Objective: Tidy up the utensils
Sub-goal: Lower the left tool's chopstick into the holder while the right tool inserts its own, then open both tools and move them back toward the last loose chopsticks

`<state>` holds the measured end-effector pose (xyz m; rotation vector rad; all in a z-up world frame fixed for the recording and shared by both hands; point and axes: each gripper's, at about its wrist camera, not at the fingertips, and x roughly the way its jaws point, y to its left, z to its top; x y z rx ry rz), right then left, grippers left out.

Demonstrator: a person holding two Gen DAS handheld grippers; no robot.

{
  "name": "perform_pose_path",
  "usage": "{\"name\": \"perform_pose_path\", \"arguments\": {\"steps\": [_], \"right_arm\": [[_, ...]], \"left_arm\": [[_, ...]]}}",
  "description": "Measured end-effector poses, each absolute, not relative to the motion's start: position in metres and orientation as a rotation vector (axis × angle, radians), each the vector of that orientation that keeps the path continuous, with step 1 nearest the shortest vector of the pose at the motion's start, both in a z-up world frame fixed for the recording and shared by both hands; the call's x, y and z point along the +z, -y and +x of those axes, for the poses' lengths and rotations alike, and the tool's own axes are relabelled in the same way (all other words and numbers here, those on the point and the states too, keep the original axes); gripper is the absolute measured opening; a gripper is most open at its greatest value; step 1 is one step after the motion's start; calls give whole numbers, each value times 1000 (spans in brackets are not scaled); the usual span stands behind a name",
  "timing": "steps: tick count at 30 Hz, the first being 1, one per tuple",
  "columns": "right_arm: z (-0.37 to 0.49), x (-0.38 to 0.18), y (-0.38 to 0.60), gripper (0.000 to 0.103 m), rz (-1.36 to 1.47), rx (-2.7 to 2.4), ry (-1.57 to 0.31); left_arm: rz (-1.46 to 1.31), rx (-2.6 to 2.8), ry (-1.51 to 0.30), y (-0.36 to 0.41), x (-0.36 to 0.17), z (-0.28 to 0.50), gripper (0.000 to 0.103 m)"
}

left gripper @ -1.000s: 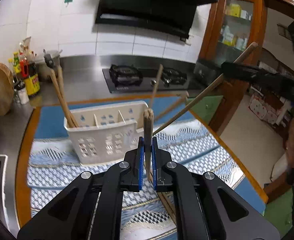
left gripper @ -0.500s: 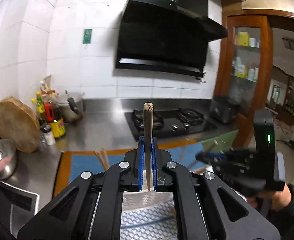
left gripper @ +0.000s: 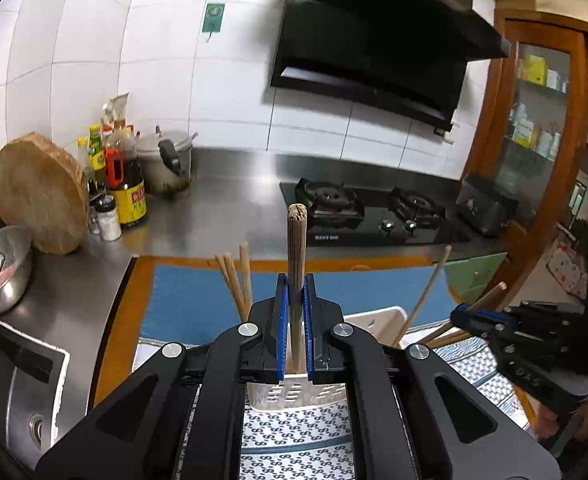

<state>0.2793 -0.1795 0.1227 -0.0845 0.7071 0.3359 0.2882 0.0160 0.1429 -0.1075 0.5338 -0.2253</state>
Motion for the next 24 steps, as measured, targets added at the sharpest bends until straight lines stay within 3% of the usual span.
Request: {"name": "perform_pose_path", "arguments": {"steps": [18,24], "right_arm": [[282,117,178,8,-80,329,-711],[276,122,178,27,-95,313,-688]], "left_arm": [[-102,-214,-606,-17,106,297,8],[-103,-215,-604,-18,107,293,14]]}}
